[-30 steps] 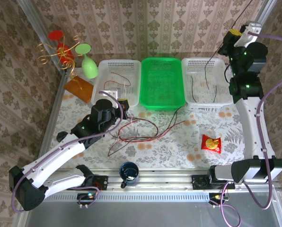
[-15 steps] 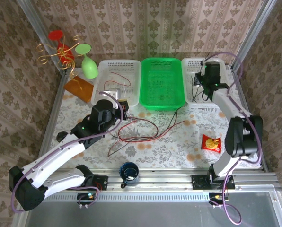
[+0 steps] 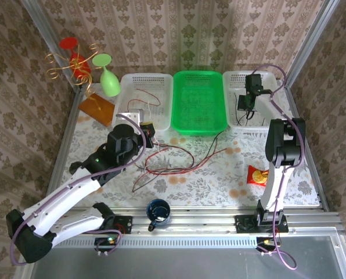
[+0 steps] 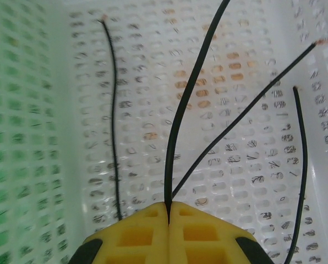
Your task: Untangle the cables
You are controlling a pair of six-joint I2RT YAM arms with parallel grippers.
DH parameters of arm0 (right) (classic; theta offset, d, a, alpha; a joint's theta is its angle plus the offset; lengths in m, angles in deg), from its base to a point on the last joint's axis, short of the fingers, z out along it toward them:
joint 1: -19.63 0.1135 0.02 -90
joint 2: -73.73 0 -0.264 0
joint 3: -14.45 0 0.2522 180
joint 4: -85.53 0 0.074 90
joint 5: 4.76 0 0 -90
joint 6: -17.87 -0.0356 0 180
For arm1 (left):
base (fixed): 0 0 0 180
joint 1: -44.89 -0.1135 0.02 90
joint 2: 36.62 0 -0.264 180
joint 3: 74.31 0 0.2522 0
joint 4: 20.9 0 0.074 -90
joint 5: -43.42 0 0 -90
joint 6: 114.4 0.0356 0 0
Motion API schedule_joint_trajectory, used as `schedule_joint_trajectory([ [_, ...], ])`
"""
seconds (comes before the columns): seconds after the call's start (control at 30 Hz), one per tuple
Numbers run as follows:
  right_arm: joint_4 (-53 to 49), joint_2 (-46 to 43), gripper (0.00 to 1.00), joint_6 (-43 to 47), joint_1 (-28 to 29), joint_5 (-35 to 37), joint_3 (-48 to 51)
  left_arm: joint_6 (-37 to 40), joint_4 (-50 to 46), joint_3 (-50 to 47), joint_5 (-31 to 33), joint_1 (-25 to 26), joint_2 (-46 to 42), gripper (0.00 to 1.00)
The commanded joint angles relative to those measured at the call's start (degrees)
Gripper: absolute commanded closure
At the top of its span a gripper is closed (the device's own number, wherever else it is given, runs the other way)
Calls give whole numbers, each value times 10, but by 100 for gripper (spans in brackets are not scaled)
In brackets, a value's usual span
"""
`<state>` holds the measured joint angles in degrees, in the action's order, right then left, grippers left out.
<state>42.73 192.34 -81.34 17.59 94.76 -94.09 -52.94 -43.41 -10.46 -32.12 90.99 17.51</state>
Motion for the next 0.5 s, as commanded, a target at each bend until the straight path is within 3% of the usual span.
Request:
schedule_joint_trajectory([
  [0.0, -88, 47, 100, -25, -11, -19, -41, -5, -18, -1, 11, 3, -11, 100],
  [0.2, -131, 67, 100, -23, -29, -78, -66, 14, -38, 0, 17, 4, -10, 100],
  [0.47, -139, -1, 50, -27, -34, -92, -62, 25, -54, 12, 15, 1, -8, 100],
])
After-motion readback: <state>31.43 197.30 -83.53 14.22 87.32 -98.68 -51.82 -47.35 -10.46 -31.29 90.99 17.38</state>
